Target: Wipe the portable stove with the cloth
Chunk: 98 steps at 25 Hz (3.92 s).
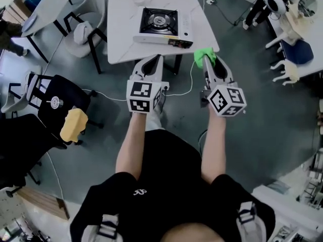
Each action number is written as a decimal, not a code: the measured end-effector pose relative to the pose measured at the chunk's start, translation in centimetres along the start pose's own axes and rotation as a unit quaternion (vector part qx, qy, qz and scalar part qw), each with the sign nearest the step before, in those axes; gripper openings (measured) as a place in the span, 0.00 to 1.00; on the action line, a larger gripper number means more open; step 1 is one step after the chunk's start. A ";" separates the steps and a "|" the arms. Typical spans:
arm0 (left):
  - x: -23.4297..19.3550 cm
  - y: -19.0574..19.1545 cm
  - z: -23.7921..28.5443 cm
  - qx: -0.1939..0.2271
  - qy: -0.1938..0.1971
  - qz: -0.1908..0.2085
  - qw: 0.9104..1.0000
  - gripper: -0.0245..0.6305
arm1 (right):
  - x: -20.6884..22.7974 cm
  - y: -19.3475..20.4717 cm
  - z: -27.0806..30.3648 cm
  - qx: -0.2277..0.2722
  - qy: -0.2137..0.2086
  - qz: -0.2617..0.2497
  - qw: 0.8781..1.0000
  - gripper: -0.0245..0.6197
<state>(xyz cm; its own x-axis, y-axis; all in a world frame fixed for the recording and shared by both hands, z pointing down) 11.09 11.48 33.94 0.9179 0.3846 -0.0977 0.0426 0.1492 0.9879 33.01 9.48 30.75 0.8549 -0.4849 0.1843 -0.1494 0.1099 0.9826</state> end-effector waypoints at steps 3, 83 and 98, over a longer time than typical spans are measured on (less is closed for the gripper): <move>-1.4 0.2 2.2 0.000 -0.002 -0.009 1.000 0.04 | 0.6 0.6 2.2 -0.008 -0.005 -0.001 1.000 0.19; -24.9 2.0 36.0 -0.077 -0.011 -0.111 0.991 0.04 | 18.8 15.0 44.8 -0.392 -0.086 -0.282 0.871 0.16; -24.1 1.5 34.3 -0.064 0.012 -0.122 0.990 0.04 | 16.8 15.6 41.3 -0.403 -0.082 -0.289 0.864 0.16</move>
<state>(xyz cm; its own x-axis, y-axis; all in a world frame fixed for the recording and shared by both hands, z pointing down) 2.60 -28.84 41.94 0.8767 0.3441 -0.3362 0.2101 0.3548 0.9110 24.53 -32.74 50.11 0.5792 -0.7700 -0.2675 0.7309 0.3453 0.5888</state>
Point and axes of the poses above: the fingertips, and each gripper's own axes: z forward along the fingers, x to its right, y out of its underside, the point moved 6 cm from there along -z, backward along the fingers, and after that the axes turned 1 degree about z, right-handed, at the moved point
